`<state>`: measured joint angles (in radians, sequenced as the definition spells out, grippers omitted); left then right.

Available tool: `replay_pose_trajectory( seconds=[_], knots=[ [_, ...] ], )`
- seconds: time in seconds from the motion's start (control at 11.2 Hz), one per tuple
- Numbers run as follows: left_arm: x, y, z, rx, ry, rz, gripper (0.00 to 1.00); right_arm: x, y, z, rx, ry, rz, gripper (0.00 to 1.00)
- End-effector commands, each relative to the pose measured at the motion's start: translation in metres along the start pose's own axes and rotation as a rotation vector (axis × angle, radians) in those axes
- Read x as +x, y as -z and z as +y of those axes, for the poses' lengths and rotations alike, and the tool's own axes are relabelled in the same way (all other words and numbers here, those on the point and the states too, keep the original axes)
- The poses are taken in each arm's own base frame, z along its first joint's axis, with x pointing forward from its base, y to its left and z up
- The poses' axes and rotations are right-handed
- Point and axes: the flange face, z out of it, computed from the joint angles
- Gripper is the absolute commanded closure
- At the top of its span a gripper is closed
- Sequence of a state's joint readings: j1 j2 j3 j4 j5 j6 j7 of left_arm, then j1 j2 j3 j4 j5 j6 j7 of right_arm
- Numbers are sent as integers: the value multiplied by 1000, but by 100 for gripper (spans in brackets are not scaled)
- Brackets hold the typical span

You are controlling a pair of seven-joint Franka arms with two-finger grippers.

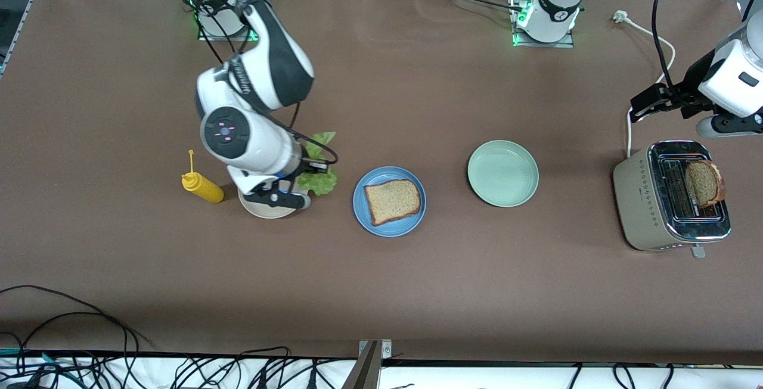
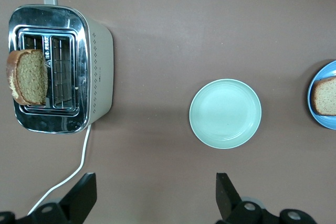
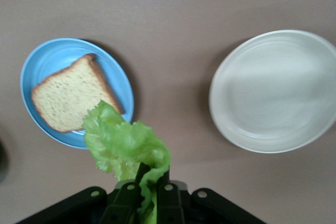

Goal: Make sandwich in blue plate with both arms
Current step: 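Lower the lettuce onto the bread and open the right gripper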

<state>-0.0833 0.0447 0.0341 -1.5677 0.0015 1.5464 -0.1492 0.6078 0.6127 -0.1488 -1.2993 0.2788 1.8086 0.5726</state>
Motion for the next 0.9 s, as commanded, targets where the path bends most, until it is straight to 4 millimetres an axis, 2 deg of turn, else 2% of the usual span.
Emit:
replay_pose_trajectory(
  seconds=[0.0, 0.18, 0.45, 0.63, 0.81],
  knots=[
    [-7, 3, -1, -17, -21, 7, 0, -12, -29, -65, 3, -98, 34, 100],
    [-8, 4, -1, -18, -21, 8, 0, -22, -56, -95, 12, -171, 64, 100],
    [-8, 4, -1, -18, -21, 8, 0, -21, -115, -117, 46, -239, 121, 100],
    [-8, 4, -1, -18, -19, 8, 0, -16, -137, -124, 83, -264, 158, 100],
    [-8, 4, 0, -18, -22, 8, 0, -24, -151, -145, 109, -301, 180, 100]
  ],
)
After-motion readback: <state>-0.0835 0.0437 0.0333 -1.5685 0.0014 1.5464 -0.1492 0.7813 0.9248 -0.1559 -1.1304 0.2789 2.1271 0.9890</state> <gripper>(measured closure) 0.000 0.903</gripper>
